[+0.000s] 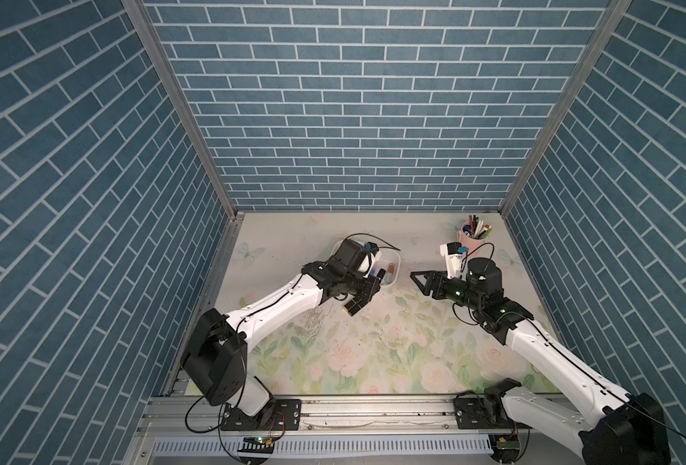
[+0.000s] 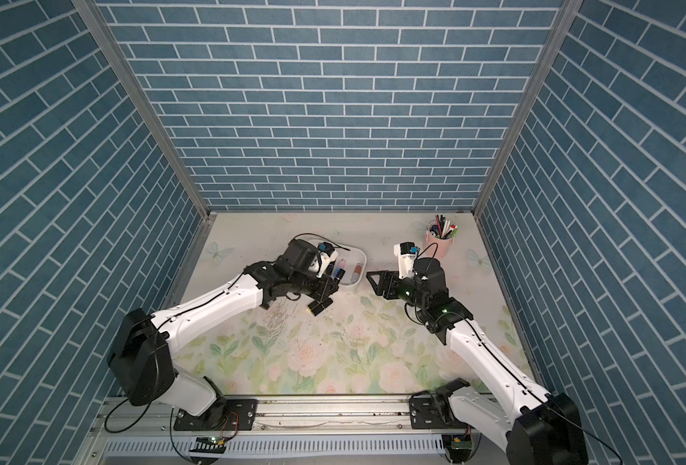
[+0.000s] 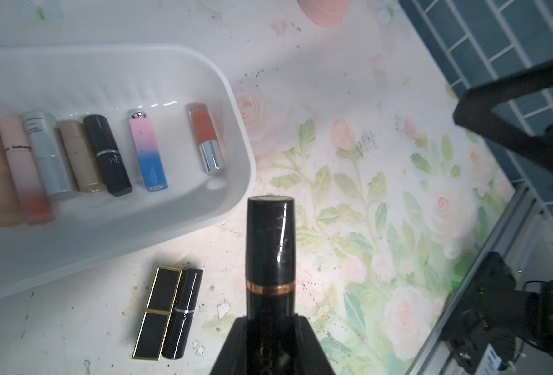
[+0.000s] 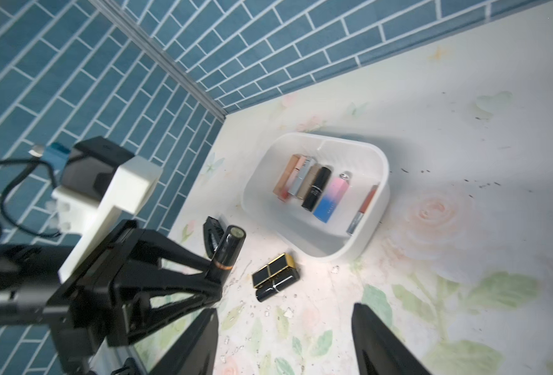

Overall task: Put the lipstick into the storage box
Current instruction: Pick up the lipstick at the center of the board.

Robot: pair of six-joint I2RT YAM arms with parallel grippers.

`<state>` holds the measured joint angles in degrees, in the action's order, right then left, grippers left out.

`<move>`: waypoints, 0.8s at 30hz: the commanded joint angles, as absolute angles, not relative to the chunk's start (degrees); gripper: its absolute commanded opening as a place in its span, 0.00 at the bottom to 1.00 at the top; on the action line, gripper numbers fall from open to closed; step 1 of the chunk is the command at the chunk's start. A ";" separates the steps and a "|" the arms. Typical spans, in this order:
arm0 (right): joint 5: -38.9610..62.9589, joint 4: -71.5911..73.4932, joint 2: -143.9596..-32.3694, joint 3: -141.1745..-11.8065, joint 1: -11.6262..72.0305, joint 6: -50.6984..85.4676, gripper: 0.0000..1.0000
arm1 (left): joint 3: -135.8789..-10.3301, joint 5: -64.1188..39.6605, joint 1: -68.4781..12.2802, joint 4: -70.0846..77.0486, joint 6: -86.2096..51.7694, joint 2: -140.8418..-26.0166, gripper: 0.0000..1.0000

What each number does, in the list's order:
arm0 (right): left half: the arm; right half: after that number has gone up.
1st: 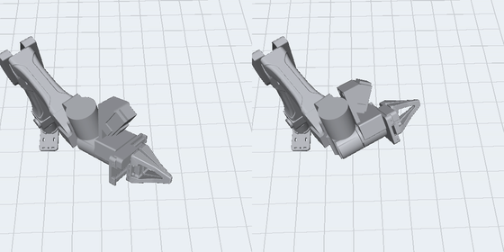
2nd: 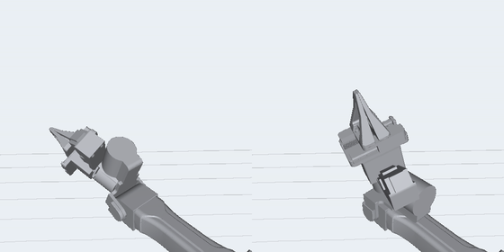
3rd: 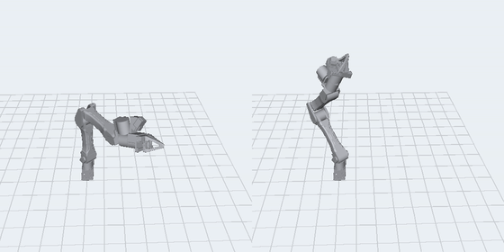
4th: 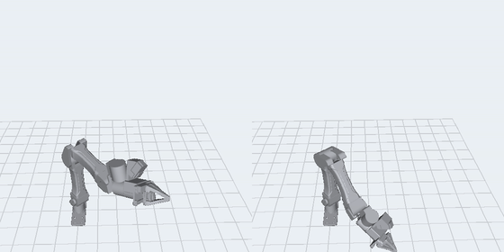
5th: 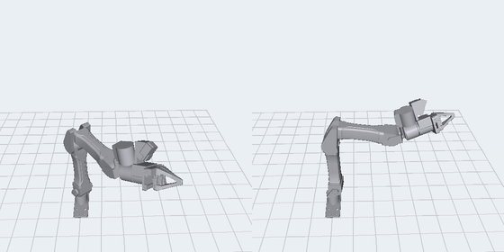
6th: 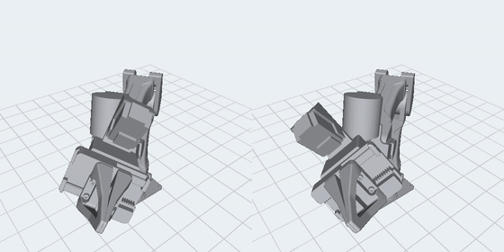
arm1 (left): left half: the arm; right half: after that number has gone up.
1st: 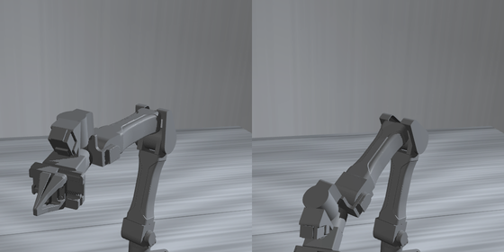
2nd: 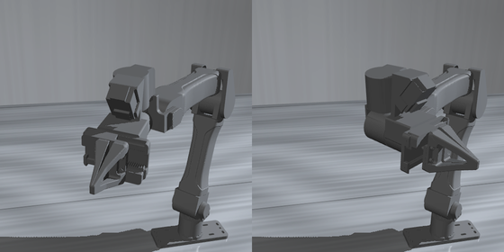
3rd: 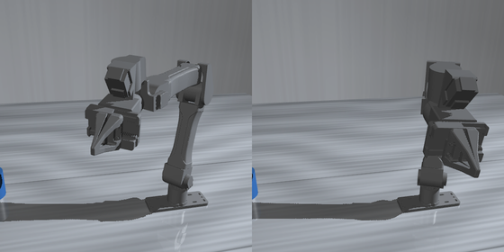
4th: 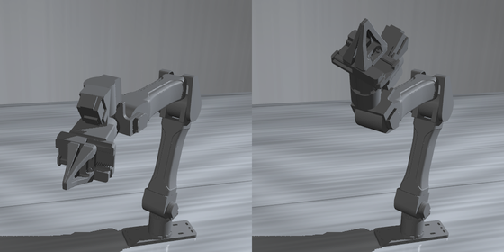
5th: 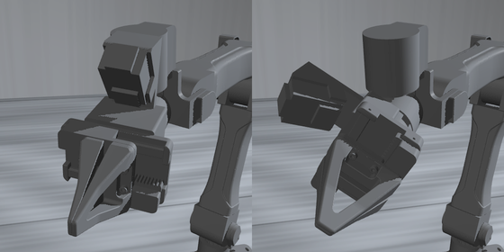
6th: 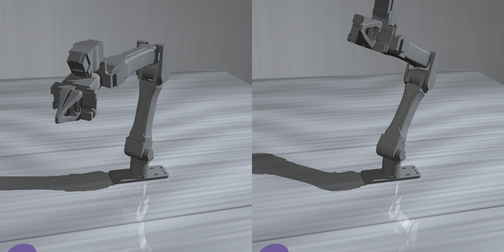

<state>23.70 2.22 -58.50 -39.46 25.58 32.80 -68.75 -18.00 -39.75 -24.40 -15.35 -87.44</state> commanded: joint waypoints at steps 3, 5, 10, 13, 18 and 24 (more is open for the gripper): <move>38.87 16.33 -60.07 -40.62 25.25 36.54 0.69 | -67.49 -33.23 -35.95 -18.95 -16.65 -83.71 0.09; 43.09 22.34 -61.38 -40.37 25.30 39.42 0.70 | -66.86 -38.00 -34.81 -15.85 -18.27 -82.45 0.09; 48.86 33.49 -64.03 -40.39 25.31 44.37 0.70 | -65.34 -47.47 -32.47 -8.75 -22.72 -79.74 0.09; 51.33 39.31 -65.21 -40.60 25.31 47.17 0.69 | -65.06 -51.53 -32.00 -5.59 -24.74 -78.50 0.09; 53.34 47.26 -66.67 -41.33 25.56 51.49 0.69 | -65.17 -54.67 -31.99 -2.60 -26.81 -77.18 0.10; 54.32 50.71 -69.16 -43.55 27.44 53.17 0.67 | -65.48 -55.00 -31.99 -2.11 -27.50 -76.94 0.10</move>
<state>52.23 45.30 -68.40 -41.19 26.52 50.78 -65.63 -53.04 -32.23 -4.32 -26.61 -77.71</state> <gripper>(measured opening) 0.673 0.234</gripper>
